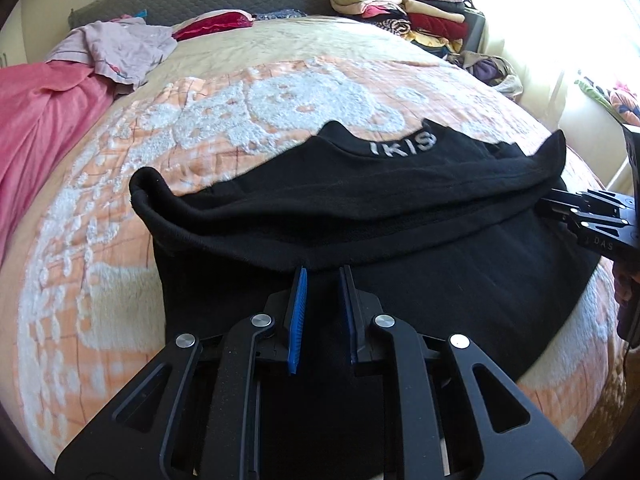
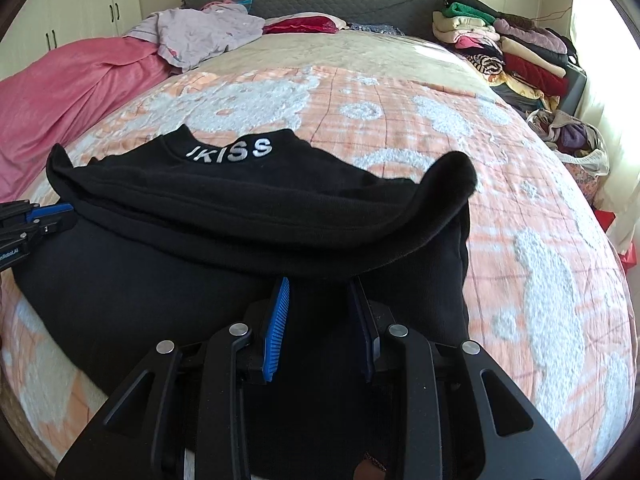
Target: Fold small clothes
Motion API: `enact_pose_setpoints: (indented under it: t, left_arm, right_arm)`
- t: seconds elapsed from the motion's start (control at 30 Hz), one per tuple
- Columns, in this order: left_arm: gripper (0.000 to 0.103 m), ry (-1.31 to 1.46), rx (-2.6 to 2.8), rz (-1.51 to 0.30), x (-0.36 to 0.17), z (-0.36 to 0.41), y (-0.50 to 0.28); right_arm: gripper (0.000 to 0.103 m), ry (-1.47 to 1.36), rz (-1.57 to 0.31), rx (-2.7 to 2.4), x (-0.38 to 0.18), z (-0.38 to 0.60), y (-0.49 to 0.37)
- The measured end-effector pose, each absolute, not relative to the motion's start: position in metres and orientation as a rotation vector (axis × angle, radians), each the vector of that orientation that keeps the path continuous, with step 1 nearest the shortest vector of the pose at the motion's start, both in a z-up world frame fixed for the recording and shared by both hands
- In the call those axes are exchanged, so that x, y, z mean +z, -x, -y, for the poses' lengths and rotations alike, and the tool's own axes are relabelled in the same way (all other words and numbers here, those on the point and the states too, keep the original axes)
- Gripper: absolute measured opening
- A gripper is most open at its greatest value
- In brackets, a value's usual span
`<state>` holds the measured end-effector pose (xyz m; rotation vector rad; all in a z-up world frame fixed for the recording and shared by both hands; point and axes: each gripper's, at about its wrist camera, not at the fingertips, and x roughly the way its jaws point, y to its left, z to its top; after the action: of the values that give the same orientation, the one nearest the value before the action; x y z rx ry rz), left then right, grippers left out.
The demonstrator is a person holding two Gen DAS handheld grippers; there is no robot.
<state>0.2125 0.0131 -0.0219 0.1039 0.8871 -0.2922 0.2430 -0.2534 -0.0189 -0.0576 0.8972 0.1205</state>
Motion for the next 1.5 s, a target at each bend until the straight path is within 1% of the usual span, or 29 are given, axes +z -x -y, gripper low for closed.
enact_pose_setpoints:
  t: [0.33, 0.53, 0.6, 0.67, 0.73, 0.77, 0.83, 0.93, 1.03, 1.07, 1.1, 1.13, 1.17, 1.2, 1.27, 1.33, 1.5]
  left_arm:
    - [0.011, 0.012, -0.234, -0.849, -0.012, -0.045, -0.233]
    - [0.011, 0.070, -0.198, -0.809, 0.001, -0.071, -0.236]
    - [0.016, 0.090, -0.185, -0.808, 0.002, -0.079, -0.237]
    - [0.022, 0.113, -0.176, -0.815, 0.001, -0.087, -0.240]
    - [0.024, 0.141, -0.181, -0.833, -0.002, -0.092, -0.243]
    - [0.029, 0.156, -0.186, -0.846, -0.005, -0.094, -0.246]
    - [0.031, 0.195, -0.199, -0.879, -0.014, -0.098, -0.251]
    - [0.031, 0.222, -0.199, -0.906, -0.025, -0.099, -0.256]
    - [0.030, 0.222, -0.191, -0.894, -0.027, -0.096, -0.256]
    - [0.025, 0.221, -0.187, -0.886, -0.027, -0.095, -0.255]
    - [0.022, 0.215, -0.183, -0.882, -0.027, -0.095, -0.255]
    - [0.014, 0.205, -0.178, -0.878, -0.026, -0.094, -0.255]
    - [0.006, 0.200, -0.176, -0.872, -0.026, -0.094, -0.254]
    - [0.005, 0.200, -0.177, -0.870, -0.025, -0.094, -0.254]
    - [0.000, 0.205, -0.179, -0.861, -0.023, -0.096, -0.254]
    - [0.000, 0.203, -0.179, -0.838, -0.018, -0.097, -0.252]
    - [0.000, 0.187, -0.187, -0.752, 0.004, -0.096, -0.248]
  right_arm:
    - [0.029, 0.048, -0.879, 0.071, -0.013, 0.257, -0.270]
    - [0.029, -0.004, -0.843, 0.006, -0.006, 0.279, -0.274]
    - [0.030, -0.040, -0.826, -0.033, -0.003, 0.296, -0.271]
    - [0.036, -0.071, -0.827, -0.059, -0.004, 0.310, -0.270]
    - [0.041, -0.092, -0.837, -0.071, -0.006, 0.319, -0.269]
    - [0.042, -0.097, -0.847, -0.074, -0.009, 0.322, -0.270]
    - [0.044, -0.109, -0.857, -0.070, -0.012, 0.327, -0.272]
    - [0.045, -0.148, -0.879, -0.045, -0.018, 0.332, -0.278]
    - [0.045, -0.175, -0.895, -0.026, -0.024, 0.331, -0.284]
    - [0.045, -0.187, -0.892, -0.019, -0.025, 0.332, -0.284]
    - [0.043, -0.198, -0.890, -0.012, -0.025, 0.331, -0.285]
    - [0.033, -0.212, -0.888, -0.001, -0.026, 0.331, -0.285]
    - [0.028, -0.230, -0.886, 0.020, -0.027, 0.331, -0.285]
    - [0.022, -0.229, -0.880, 0.026, -0.027, 0.329, -0.284]
    - [0.015, -0.203, -0.862, 0.019, -0.023, 0.326, -0.282]
    - [0.008, -0.216, -0.833, 0.012, -0.016, 0.328, -0.278]
    - [0.006, -0.249, -0.751, -0.010, -0.001, 0.340, -0.271]
